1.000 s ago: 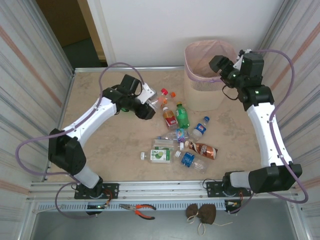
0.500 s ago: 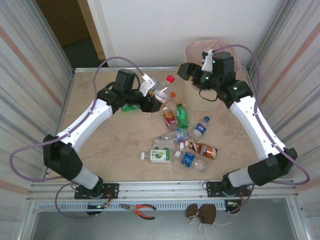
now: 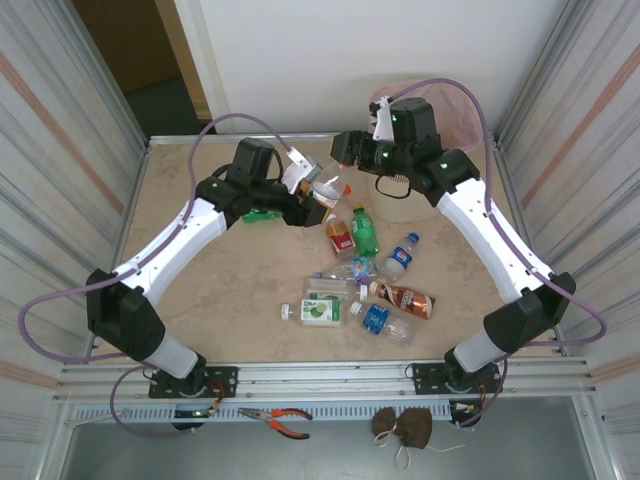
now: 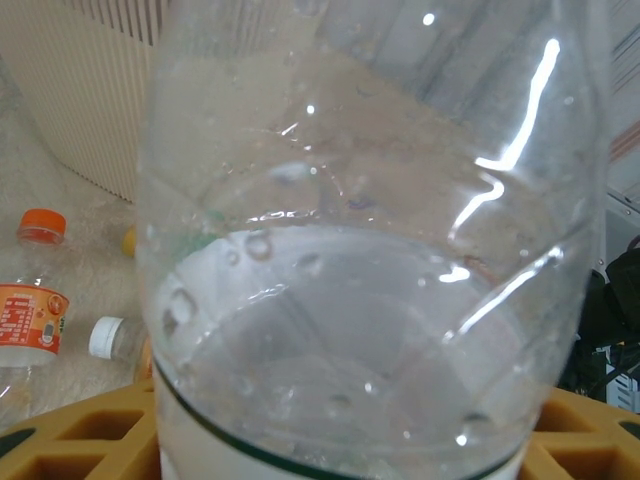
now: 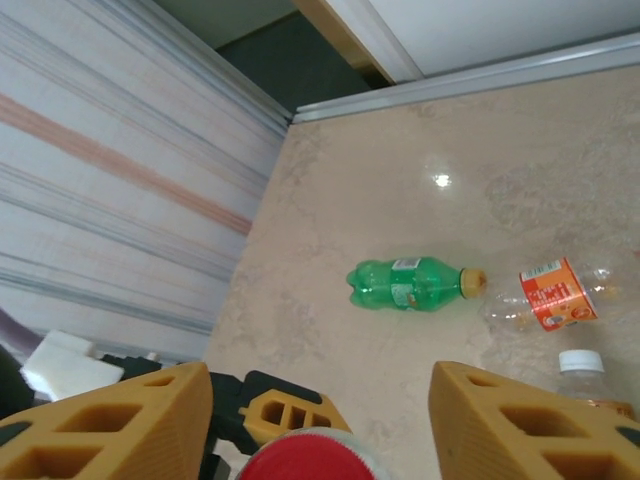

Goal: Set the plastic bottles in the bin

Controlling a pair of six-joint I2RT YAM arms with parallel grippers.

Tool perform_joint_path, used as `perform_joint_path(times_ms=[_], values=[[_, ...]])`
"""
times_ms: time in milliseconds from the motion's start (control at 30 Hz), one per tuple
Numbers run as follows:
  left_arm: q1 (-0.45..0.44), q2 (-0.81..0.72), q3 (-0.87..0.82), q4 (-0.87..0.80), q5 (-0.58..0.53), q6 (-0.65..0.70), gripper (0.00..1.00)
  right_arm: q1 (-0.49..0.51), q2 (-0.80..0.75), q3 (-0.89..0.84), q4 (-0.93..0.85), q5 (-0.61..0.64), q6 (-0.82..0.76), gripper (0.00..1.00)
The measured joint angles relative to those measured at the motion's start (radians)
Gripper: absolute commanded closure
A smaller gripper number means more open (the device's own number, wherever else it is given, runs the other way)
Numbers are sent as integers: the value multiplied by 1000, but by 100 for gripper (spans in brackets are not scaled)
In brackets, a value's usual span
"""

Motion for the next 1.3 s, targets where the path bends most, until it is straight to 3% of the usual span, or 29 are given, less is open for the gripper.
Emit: perform_joint_path(times_ms=[333,733,1033,1300], values=[[-3,0,0,1,0,-8,40,13,5,4,-11,22,1,71],[-3,-52,-13,66,-5,-49,24,-9,-1,5,-23,52,6,75],[-2,-188,-61,129,-24,-60,23,-192,-42,84,-35,61,-1,75],[-2,-203,-91,129,-41,-63,23,-375,-48,201,-16,76,-2,75]])
